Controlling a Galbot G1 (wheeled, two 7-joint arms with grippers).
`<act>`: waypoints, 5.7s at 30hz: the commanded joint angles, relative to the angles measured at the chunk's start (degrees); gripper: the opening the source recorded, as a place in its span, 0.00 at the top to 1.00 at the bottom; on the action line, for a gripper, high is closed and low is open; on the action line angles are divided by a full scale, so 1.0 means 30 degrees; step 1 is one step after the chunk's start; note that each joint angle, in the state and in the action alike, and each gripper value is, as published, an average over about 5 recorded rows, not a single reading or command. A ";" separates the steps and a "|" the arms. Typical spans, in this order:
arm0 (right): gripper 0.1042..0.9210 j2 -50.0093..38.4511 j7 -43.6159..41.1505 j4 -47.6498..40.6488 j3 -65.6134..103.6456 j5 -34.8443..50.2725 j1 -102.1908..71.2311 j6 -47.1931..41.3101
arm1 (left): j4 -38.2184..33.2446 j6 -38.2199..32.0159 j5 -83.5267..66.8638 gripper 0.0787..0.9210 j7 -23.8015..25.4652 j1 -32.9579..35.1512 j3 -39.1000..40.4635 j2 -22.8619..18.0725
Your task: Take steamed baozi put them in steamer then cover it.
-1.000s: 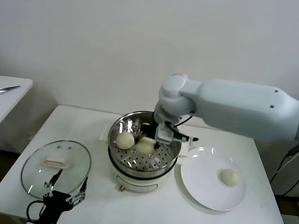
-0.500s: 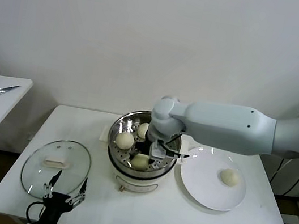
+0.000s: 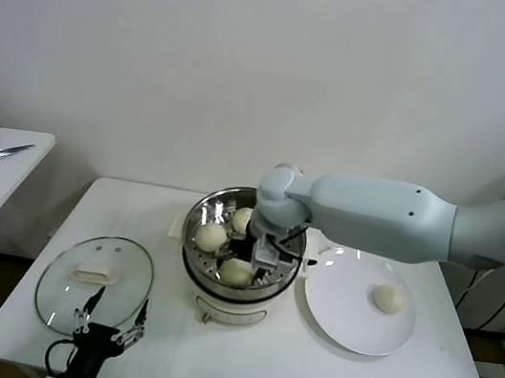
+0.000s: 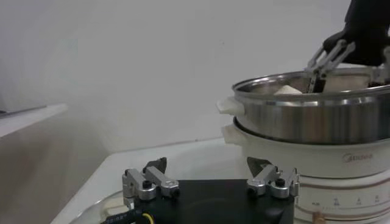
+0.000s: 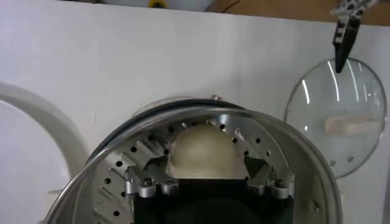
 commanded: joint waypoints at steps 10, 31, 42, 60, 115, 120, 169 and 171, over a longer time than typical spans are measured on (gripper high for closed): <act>0.12 -0.4907 -0.5039 -0.4001 -0.5104 1.3530 0.8720 -0.4226 | 0.0031 0.0015 -0.0039 0.12 0.0012 -0.0037 -0.0056 0.0057; 0.12 -1.0324 -0.3456 -0.7545 -0.0859 0.8790 -0.2311 -0.9243 | -0.0097 0.0611 -0.1056 0.12 -0.0762 -0.0442 -0.0155 0.0140; 0.12 -0.8716 -0.3039 -0.9621 0.2375 0.6334 -0.6360 -0.9517 | -0.0018 0.0456 -0.0720 0.12 -0.0723 0.0028 -0.0378 0.0050; 0.12 -0.7445 -0.2629 -1.1547 0.4935 0.4796 -0.8827 -0.9514 | 0.0005 0.0289 -0.0574 0.12 -0.0775 0.0521 -0.0600 -0.0047; 0.28 -0.1694 0.0687 -0.1899 -0.2274 1.3988 0.1305 -1.2971 | -0.0750 0.0478 0.0027 0.12 -0.0809 0.0494 -0.0245 0.0118; 0.28 -0.1767 0.0882 -0.2235 -0.2164 1.3502 0.0606 -1.3008 | -0.0737 0.0468 0.0003 0.12 -0.0812 0.0520 -0.0414 0.0109; 0.12 -1.1191 1.6409 0.1065 1.9677 1.6705 -1.3322 -1.1869 | -0.0894 0.2268 0.1275 0.12 -0.1834 -0.0480 -0.1039 0.0825; 0.12 -1.1945 1.6808 0.1969 2.2281 1.5557 -1.6593 -1.1451 | -0.0920 0.2404 0.1332 0.12 -0.1862 -0.0516 -0.0979 0.0962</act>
